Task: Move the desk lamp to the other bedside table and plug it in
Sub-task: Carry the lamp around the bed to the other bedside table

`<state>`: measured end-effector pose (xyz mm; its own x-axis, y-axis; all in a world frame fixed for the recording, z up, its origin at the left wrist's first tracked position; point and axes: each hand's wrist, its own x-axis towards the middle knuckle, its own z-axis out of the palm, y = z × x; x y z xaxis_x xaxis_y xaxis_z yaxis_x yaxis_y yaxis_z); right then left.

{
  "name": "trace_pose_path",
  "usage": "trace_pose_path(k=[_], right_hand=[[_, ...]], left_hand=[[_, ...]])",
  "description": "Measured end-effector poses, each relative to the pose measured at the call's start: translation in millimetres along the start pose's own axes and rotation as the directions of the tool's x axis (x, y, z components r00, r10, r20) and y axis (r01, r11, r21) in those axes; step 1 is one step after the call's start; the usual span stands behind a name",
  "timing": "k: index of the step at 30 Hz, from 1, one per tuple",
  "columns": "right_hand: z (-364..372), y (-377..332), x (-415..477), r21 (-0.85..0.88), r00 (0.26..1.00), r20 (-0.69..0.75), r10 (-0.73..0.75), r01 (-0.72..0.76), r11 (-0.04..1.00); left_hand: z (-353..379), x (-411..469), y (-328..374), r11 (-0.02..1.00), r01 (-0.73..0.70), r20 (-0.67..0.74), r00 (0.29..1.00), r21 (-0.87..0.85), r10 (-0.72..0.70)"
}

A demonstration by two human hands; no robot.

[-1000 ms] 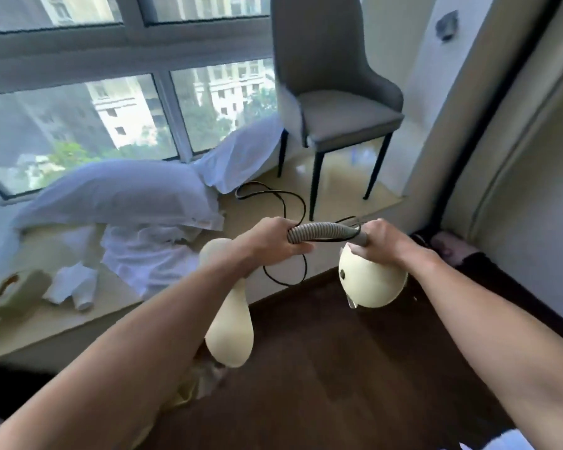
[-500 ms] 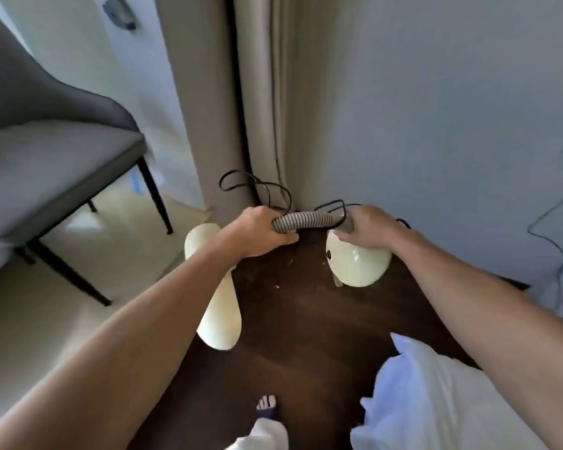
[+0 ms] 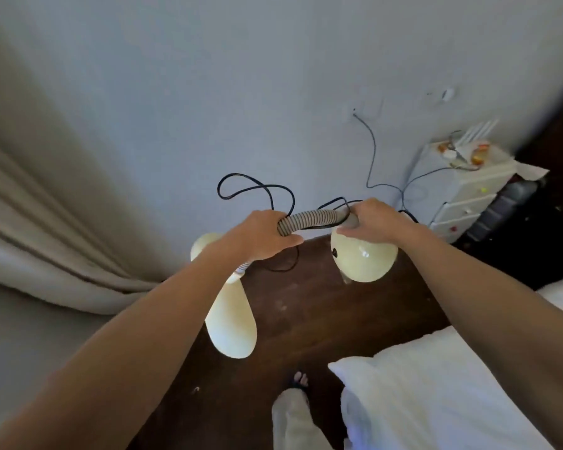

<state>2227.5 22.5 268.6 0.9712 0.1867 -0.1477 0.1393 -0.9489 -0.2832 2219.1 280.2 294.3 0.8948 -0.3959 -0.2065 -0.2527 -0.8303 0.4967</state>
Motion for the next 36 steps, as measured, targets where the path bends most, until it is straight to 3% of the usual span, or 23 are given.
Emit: trace_pose_path(k=[7,17,23,27,28,33,36], right_hand=[[-72,167,74,0.022,0.972,-0.062,0.227,-0.226,0.974],[-137,371,100,0.121,0.847,-0.115,0.519,-0.506,0.854],[-171,497,101,0.133,0.717,-0.097,0.69,-0.678,0.723],[-201,572,84,0.191,0.595,-0.07,0.801,-0.78,0.596],[-211,602,68,0.222,0.534,-0.082,0.842,-0.814,0.537],[-225,682,21,0.313,0.415,-0.145,0.898,-0.841,0.44],[-230,752,-5,0.34,0.359,-0.146,0.922,-0.857,0.388]], left_hand=[[-4,221,102,0.971,-0.235,0.13,0.965,0.047,0.228],[33,450,259,0.816,-0.579,0.308,0.776,-0.002,0.551],[84,573,374,0.682,-0.728,0.403,0.605,-0.067,0.686],[112,633,462,0.587,-0.8,0.457,0.479,-0.126,0.75],[127,651,505,0.548,-0.824,0.485,0.423,-0.146,0.765],[167,685,610,0.463,-0.863,0.517,0.308,-0.201,0.799],[203,711,680,0.469,-0.855,0.577,0.274,-0.221,0.77]])
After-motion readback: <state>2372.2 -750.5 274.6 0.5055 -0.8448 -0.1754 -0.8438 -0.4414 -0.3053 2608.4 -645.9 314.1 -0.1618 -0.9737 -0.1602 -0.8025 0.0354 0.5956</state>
